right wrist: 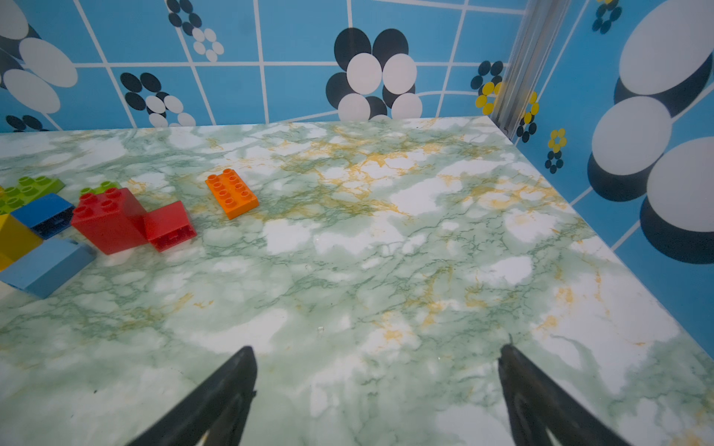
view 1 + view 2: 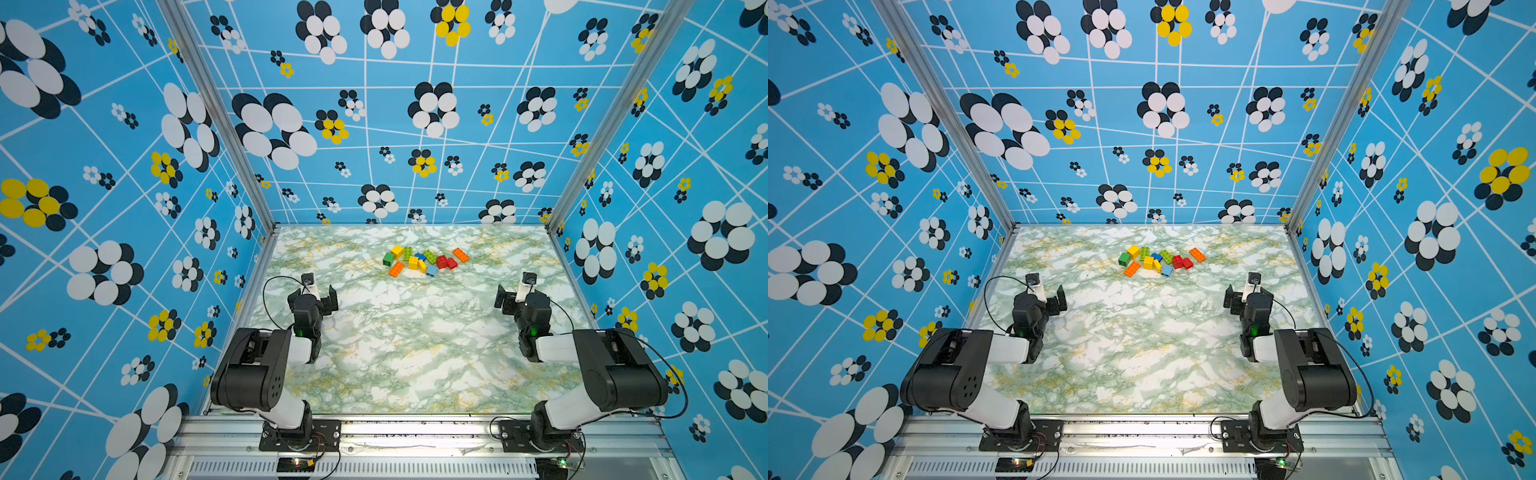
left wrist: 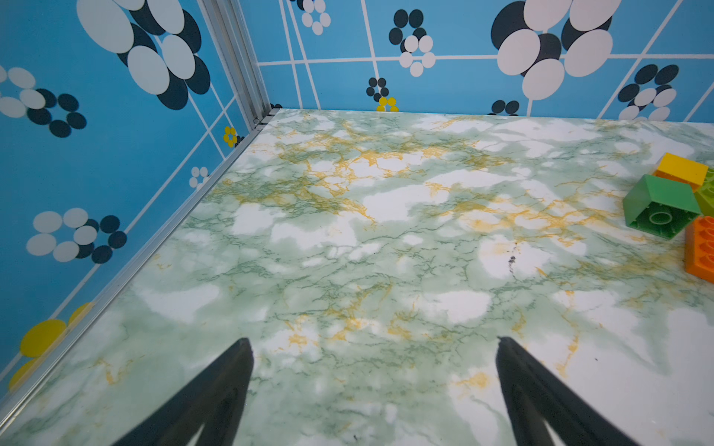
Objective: Assemble the letter p with lego
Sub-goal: Pick up the lego brick from the center of the board.
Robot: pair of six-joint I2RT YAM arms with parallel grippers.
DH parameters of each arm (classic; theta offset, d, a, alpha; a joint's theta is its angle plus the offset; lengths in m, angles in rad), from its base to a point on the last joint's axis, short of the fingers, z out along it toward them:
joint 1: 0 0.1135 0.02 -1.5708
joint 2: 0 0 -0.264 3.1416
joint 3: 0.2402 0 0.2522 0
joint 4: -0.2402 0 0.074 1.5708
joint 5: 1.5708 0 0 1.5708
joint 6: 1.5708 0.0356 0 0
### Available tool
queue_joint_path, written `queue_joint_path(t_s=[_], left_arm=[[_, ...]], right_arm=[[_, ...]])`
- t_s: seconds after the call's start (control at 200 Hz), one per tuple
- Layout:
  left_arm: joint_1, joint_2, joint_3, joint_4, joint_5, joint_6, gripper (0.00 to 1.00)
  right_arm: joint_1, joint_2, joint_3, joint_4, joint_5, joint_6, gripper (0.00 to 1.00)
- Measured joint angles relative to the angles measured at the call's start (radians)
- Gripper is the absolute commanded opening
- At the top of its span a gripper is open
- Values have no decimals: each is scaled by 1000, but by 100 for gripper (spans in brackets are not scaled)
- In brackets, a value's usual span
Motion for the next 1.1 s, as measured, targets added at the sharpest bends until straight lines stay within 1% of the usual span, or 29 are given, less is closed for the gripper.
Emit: queue_joint_path(t_s=[0.18,0.255,0.315,0.43,0.52,0.66,0.76,0.86,0.925,1.004,1.099], left_arm=[[0,0,0,0,0,0,99],[-10,-2,-9,19,0,18,99],[-46,-24,-39,43,-17,48,99],[-158,-134,-95,46,-45,126,99],[-181,-184,-88,40,-45,158,99],[-183,-128,-80,74,-77,183,99],[-220,-116,-96,91,-151,216,99],[-298,-206,-109,71,-194,261,99],[-328,-320,-99,5,-198,260,99],[-334,-462,-43,-137,-191,218,99],[-334,-561,51,-281,-185,138,99]], right_arm=[[0,0,0,0,0,0,99],[0,-1,-1,0,-8,-2,99],[0,-17,-14,4,-21,-7,99],[0,-92,-50,-4,-34,-14,99],[0,-104,-45,1,-34,-15,99],[0,-88,-48,5,-35,-15,99],[0,-126,-63,-8,-45,-19,99],[2,-258,-66,-91,-61,-26,99],[4,-352,-42,-163,-73,-5,99],[6,-421,28,-266,-87,50,99],[8,-459,151,-412,-89,149,99]])
